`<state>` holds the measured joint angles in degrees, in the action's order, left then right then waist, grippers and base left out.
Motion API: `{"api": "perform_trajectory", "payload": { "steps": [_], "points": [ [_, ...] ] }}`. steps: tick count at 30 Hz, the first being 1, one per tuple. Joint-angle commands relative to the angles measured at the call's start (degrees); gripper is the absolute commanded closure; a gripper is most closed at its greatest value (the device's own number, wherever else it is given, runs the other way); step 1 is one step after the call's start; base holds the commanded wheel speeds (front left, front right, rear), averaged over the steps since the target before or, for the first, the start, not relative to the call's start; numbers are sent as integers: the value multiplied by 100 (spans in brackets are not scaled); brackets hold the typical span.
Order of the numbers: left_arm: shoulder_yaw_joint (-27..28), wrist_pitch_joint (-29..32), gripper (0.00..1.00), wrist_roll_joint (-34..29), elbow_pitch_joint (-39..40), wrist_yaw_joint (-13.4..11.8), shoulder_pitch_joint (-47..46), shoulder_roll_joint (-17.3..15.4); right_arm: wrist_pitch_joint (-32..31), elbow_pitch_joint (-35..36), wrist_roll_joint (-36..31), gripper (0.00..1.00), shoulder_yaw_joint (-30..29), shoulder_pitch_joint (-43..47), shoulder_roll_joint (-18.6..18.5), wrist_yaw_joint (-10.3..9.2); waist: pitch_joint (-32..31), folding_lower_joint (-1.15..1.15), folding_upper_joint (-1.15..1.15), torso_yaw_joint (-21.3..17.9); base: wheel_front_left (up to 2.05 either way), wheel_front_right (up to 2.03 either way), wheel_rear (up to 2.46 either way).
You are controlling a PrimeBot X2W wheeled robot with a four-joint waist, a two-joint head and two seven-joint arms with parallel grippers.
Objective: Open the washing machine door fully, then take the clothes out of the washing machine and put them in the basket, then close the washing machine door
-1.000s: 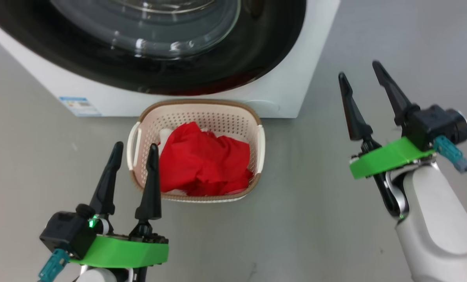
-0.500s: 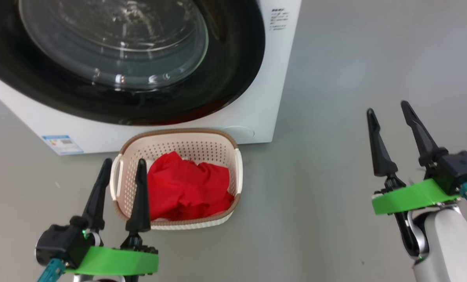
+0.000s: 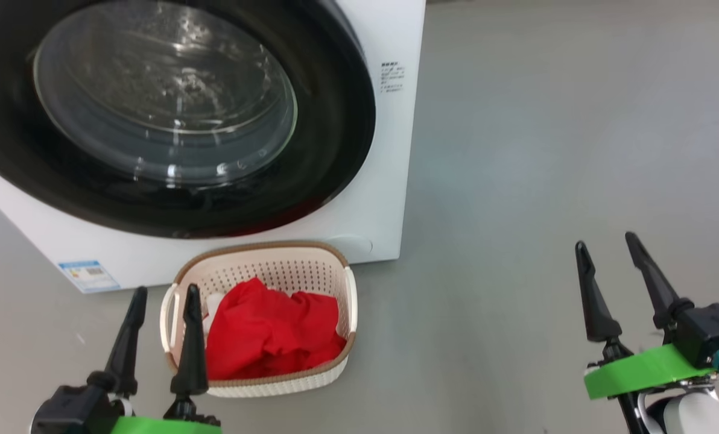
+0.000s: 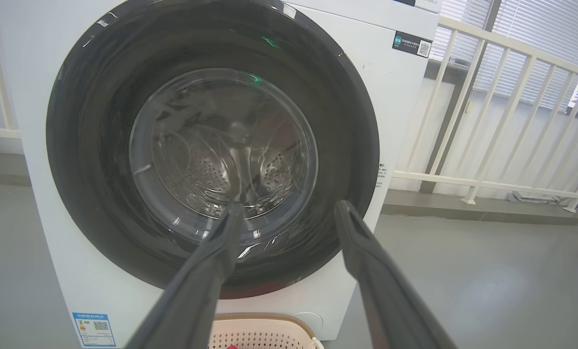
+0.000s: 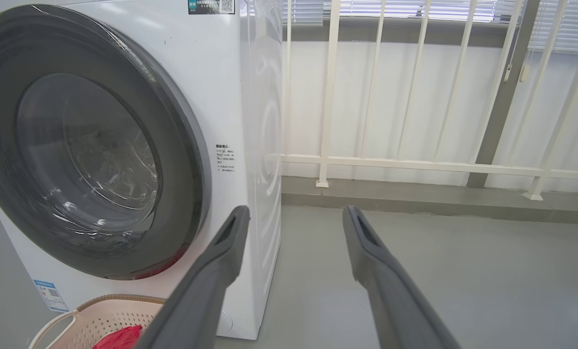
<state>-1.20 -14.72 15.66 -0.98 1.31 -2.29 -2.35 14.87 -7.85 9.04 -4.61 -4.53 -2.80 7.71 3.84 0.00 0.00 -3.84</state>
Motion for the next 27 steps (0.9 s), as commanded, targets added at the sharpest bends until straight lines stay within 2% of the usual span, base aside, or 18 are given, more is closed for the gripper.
{"api": "perform_trajectory", "payload": {
  "steps": [1,9,26,27],
  "points": [
    [215,-28,0,-38,152,24,-42,-54,13,174,14,0,138,-50,-9,-22,-141,0,0,-82,0,0,0],
    [380,-28,0,-93,195,36,315,-54,13,267,32,0,240,299,-8,-22,-422,0,0,-136,0,0,0],
    [466,-28,0,-93,168,-14,422,-53,13,284,2,0,237,455,-8,-22,-503,0,0,-83,0,0,0],
    [273,0,100,-63,15,15,476,-1,0,125,7,100,123,555,41,1,-502,0,0,-82,0,0,0]
  ]
}}
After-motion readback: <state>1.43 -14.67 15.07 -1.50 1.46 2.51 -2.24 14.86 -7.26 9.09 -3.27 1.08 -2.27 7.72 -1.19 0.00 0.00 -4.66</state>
